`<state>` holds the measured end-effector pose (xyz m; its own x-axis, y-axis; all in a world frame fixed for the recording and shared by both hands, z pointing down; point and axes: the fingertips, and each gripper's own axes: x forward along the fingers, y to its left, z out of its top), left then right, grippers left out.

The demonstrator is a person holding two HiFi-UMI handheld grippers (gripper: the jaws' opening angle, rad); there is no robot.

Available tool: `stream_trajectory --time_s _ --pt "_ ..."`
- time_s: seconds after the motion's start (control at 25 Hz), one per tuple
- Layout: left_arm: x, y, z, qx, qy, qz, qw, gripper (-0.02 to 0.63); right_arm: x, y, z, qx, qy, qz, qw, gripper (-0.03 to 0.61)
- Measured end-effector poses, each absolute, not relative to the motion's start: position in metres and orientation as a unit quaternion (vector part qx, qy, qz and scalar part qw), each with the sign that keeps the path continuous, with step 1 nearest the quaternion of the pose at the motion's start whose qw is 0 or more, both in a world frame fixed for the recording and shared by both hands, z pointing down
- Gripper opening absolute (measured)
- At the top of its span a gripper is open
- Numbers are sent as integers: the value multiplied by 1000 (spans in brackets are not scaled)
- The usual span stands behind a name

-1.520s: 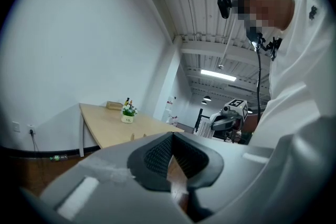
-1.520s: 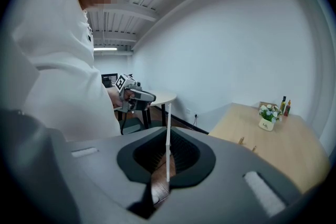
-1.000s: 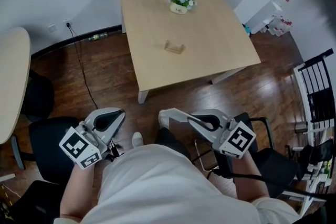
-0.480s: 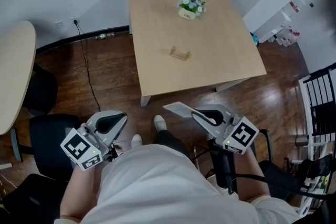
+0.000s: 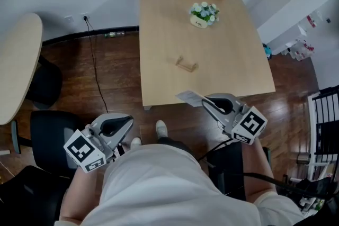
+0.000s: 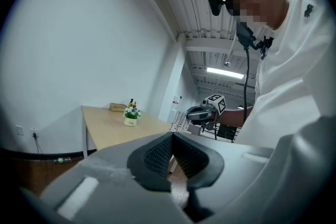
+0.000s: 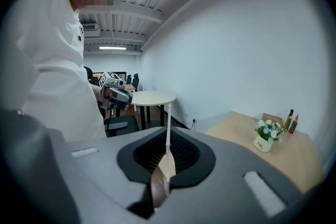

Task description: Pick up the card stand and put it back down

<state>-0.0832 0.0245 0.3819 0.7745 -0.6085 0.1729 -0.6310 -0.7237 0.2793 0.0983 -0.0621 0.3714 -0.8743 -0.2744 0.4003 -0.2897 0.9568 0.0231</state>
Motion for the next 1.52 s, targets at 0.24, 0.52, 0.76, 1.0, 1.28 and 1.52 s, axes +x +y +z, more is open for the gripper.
stream_trajectory --time_s 0.24,0.52,0.76,1.0,1.28,1.52 --pt "-68 4 382 923 -347 31 163 2 111 -112 382 135 -968 17 210 20" --pt "-54 -22 380 916 -359 32 176 2 120 -182 404 132 -967 28 218 20" --pt "-48 -42 380 907 -378 33 181 2 123 -232 428 124 -966 32 226 20" --pt "-46 -60 379 899 -395 35 186 2 119 -272 455 110 -964 39 237 20" --pt "-42 -76 382 891 -408 38 196 2 116 -303 486 106 -961 52 250 20" --pt "-39 -84 386 888 -411 38 202 2 112 -310 505 96 -959 56 260 20"
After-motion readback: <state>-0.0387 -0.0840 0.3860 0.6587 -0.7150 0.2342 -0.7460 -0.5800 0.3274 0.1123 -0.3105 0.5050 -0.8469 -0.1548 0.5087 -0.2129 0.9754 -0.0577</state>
